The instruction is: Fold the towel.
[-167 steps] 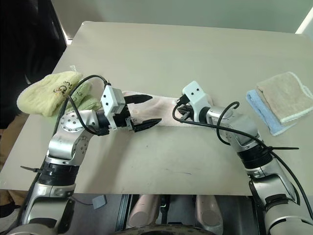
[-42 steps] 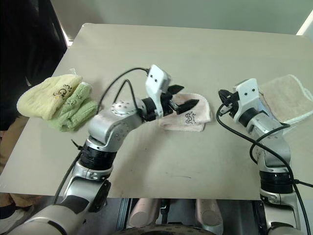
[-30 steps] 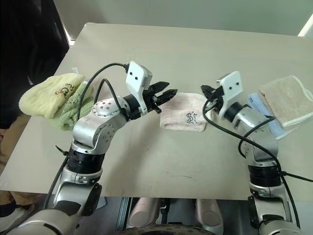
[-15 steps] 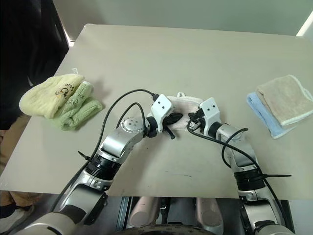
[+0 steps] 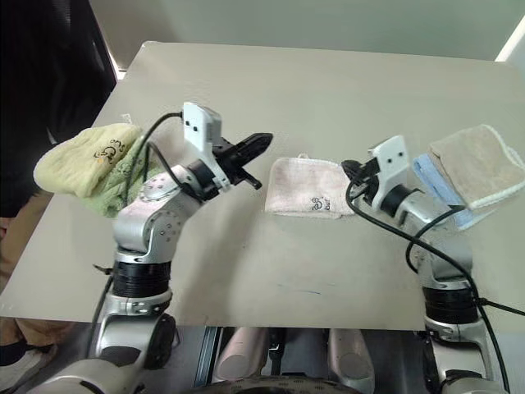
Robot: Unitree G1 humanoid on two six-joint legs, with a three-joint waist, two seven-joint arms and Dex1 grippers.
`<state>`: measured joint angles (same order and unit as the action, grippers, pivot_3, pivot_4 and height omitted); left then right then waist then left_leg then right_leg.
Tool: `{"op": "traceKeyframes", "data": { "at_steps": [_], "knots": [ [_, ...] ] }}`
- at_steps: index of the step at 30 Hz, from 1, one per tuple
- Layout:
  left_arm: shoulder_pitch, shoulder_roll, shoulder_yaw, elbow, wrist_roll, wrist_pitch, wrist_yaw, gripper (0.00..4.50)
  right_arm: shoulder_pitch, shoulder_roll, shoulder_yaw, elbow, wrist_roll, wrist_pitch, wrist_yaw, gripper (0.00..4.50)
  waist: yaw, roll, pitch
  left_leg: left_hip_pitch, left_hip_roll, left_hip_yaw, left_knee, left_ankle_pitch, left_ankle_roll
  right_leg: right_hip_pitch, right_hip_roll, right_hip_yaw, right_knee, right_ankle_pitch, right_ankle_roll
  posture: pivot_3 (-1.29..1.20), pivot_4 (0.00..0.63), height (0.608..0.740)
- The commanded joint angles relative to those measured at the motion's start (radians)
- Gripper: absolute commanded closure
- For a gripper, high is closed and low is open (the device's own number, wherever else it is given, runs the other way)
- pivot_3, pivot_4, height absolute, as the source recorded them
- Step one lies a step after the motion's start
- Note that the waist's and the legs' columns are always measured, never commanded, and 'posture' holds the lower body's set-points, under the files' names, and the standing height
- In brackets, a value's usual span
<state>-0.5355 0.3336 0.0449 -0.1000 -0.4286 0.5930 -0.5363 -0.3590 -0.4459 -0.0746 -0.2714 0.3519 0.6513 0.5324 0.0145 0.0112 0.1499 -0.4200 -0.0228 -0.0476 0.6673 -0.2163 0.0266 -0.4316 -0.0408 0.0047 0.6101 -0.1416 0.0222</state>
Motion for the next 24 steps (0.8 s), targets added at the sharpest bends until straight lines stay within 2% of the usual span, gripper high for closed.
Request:
{"op": "traceKeyframes", "data": {
  "at_steps": [1,7,9,13,19,22,23,24],
  "knots": [
    [0.006,0.013,0.021,0.005,-0.001,-0.003,0.001,4.5,0.004,-0.011,-0.061,-0.037,0.073,0.067,0.005,2.91,0.001,0.0,0.0,0.0,0.0,0.0,0.0,0.0,0.0,0.0,0.0,0.0,0.0,0.0,0.0,0.0,0.15,0.736],
    [0.021,0.008,0.029,0.013,-0.041,0.075,0.002,4.5,0.003,0.012,-0.12,-0.01,0.16,0.175,-0.026,0.77,0.002,0.0,0.0,-0.001,0.0,0.0,0.0,0.0,0.0,0.0,0.0,0.0,0.0,0.0,-0.001,0.0,0.15,0.736],
    [0.023,-0.029,0.085,0.029,-0.114,0.154,0.032,4.5,0.003,0.014,-0.115,-0.001,0.135,0.17,-0.056,0.02,0.001,0.0,0.0,-0.001,0.0,0.0,0.0,0.0,0.0,0.0,0.0,0.0,0.0,0.001,-0.002,0.0,0.15,0.736],
    [0.028,-0.065,0.194,0.051,-0.238,0.293,0.085,3.55,-0.003,0.019,-0.129,0.016,0.127,0.172,-0.103,0.0,0.001,0.0,0.0,-0.001,0.0,0.0,0.0,0.0,0.0,0.0,0.0,0.0,0.0,0.002,-0.004,0.0,0.15,0.736],
    [0.02,-0.087,0.305,0.089,-0.37,0.448,0.16,1.38,0.0,0.011,-0.136,0.014,0.136,0.171,-0.106,0.0,0.001,0.0,0.0,-0.001,0.0,0.0,-0.001,0.001,-0.002,-0.001,0.0,0.0,0.0,0.002,-0.004,0.0,0.15,0.736],
    [0.023,-0.083,0.309,0.115,-0.408,0.525,0.172,0.23,-0.005,0.015,-0.139,0.015,0.138,0.166,-0.108,0.0,0.002,0.0,0.0,0.0,0.0,0.0,-0.001,0.001,-0.001,0.0,0.0,0.0,0.0,0.003,-0.004,0.0,0.15,0.736],
    [0.023,-0.091,0.304,0.126,-0.419,0.556,0.179,0.01,-0.009,0.018,-0.141,0.015,0.141,0.164,-0.11,0.0,0.002,0.0,0.0,0.0,0.0,0.0,-0.001,0.001,-0.001,0.0,0.0,0.0,0.0,0.003,-0.004,0.0,0.15,0.736],
    [0.021,-0.101,0.298,0.142,-0.424,0.583,0.189,0.01,-0.013,0.023,-0.144,0.013,0.144,0.162,-0.112,0.0,0.003,0.0,0.0,0.0,0.0,0.0,-0.001,0.004,-0.005,0.0,0.0,0.0,0.0,0.003,-0.004,0.0,0.15,0.736]
  ]
}}
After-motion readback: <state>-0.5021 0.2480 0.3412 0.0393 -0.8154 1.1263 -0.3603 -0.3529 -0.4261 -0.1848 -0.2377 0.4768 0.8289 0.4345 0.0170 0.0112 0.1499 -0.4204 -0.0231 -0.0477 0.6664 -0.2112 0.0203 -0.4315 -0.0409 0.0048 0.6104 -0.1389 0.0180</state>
